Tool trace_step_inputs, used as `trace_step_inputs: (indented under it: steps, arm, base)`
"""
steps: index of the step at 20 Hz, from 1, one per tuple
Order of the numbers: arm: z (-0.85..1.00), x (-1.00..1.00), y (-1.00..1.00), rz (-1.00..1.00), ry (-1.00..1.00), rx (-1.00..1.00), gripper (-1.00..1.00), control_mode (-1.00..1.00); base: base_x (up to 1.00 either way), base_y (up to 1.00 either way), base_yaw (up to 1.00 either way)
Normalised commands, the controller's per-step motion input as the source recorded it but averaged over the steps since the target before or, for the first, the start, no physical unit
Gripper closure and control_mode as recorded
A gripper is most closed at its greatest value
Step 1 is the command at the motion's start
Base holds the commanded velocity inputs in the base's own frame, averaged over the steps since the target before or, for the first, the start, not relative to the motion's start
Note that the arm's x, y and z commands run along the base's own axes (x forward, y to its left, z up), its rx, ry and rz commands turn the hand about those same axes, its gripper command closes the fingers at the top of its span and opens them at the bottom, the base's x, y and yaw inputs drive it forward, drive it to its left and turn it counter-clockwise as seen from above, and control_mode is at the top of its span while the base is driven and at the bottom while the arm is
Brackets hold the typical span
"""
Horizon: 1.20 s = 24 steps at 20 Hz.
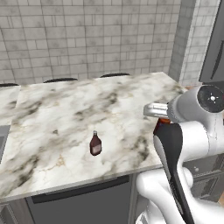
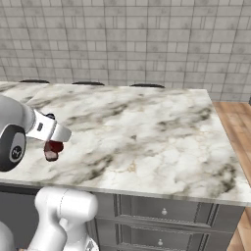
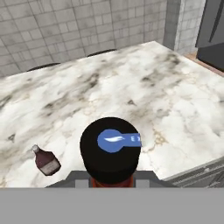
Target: Place the condiment bottle and ketchup from the counter to the top shelf of the fridge. If the existing items in the fridge are on the top shelf, move them to other shelves.
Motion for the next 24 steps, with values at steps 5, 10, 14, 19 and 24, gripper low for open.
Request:
trace_step_inputs:
  steps: [5, 10, 14, 19, 24]
  arm:
    - [0.00, 0.00, -0.02, 0.00, 0.00, 0.00, 1.00, 1.00]
    - [0.00, 0.00, 0.00, 0.00, 0.00, 0.00, 1.00, 1.00]
    - [0.00, 0.00, 0.00, 0.00, 0.00, 0.00, 1.00, 1.00]
    - [0.00, 0.00, 0.00, 0.00, 0.00, 0.00, 1.00, 1.00]
    - [0.00, 0.00, 0.00, 0.00, 0.00, 0.00, 1.00, 1.00]
  base:
    - [-0.51, -0.72, 0.00]
    - [-1.00, -1.00, 0.00]
    - [-0.98, -1.00, -0.03]
    - [-0.37, -1.00, -0.09]
    - [0.35, -1.00, -0.06]
